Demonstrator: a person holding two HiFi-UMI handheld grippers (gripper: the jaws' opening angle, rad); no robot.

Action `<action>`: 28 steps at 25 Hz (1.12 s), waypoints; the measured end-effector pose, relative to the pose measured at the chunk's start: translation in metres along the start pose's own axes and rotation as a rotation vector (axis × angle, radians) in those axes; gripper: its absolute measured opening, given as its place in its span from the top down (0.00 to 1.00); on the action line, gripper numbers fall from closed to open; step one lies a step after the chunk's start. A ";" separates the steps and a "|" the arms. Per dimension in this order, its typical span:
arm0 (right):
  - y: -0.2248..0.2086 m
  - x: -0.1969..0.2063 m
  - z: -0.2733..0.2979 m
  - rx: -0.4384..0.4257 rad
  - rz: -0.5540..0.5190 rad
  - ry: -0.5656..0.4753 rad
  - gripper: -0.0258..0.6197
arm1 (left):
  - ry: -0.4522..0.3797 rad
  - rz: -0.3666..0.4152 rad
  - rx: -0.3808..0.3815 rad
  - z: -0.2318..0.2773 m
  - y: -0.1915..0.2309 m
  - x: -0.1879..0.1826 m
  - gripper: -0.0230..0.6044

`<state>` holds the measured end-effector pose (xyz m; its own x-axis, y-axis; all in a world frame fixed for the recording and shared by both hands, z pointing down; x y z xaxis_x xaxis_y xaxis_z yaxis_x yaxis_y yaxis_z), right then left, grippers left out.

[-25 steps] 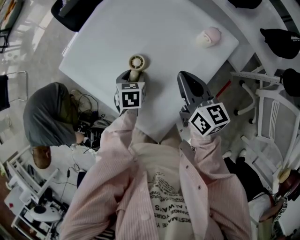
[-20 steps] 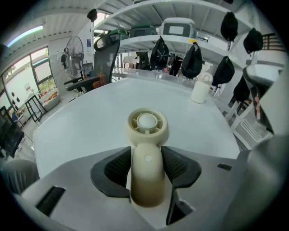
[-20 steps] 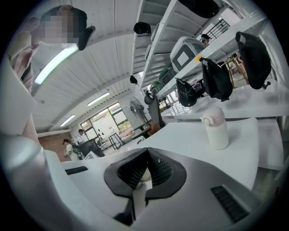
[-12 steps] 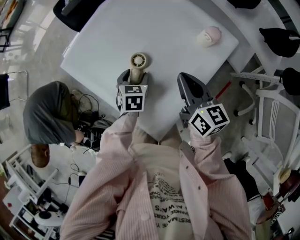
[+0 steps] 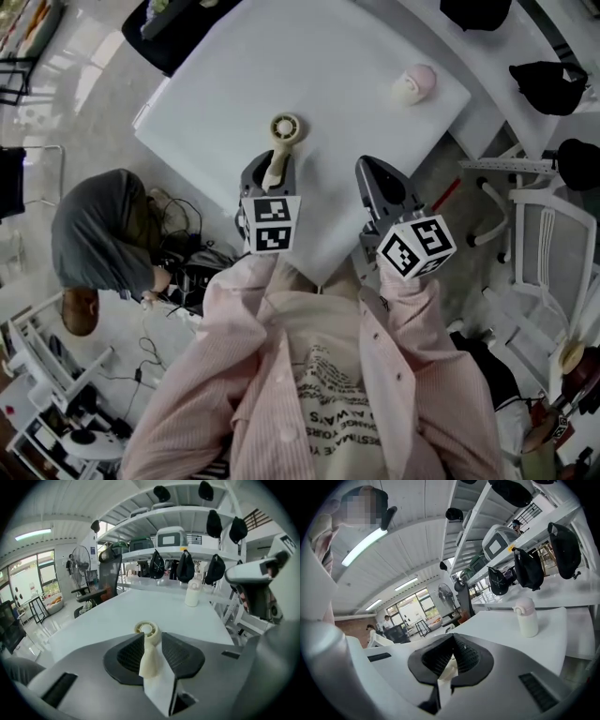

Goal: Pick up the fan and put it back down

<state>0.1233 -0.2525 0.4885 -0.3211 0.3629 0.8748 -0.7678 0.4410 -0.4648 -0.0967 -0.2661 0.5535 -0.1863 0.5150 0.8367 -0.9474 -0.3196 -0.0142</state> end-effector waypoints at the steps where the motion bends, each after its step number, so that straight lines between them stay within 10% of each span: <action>1: 0.003 -0.002 -0.001 -0.003 -0.004 -0.005 0.96 | -0.015 0.003 -0.001 -0.007 -0.001 -0.004 0.80; 28: 0.078 -0.090 -0.054 -0.078 -0.190 -0.150 0.96 | -0.373 -0.070 0.055 -0.178 0.022 -0.095 0.96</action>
<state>0.1224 -0.2061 0.3655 -0.2584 0.1447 0.9552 -0.7789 0.5537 -0.2946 -0.1465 -0.1808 0.3767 -0.0045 0.2158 0.9764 -0.9372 -0.3414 0.0711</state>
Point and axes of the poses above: the fingertips, and each gripper's own axes: z forward along the fingers, y to its left, x out of its underside, the point moved 9 cm from there along -z, backward along the fingers, and after that the axes turned 8 degrees about -y, right-handed, at the moved point
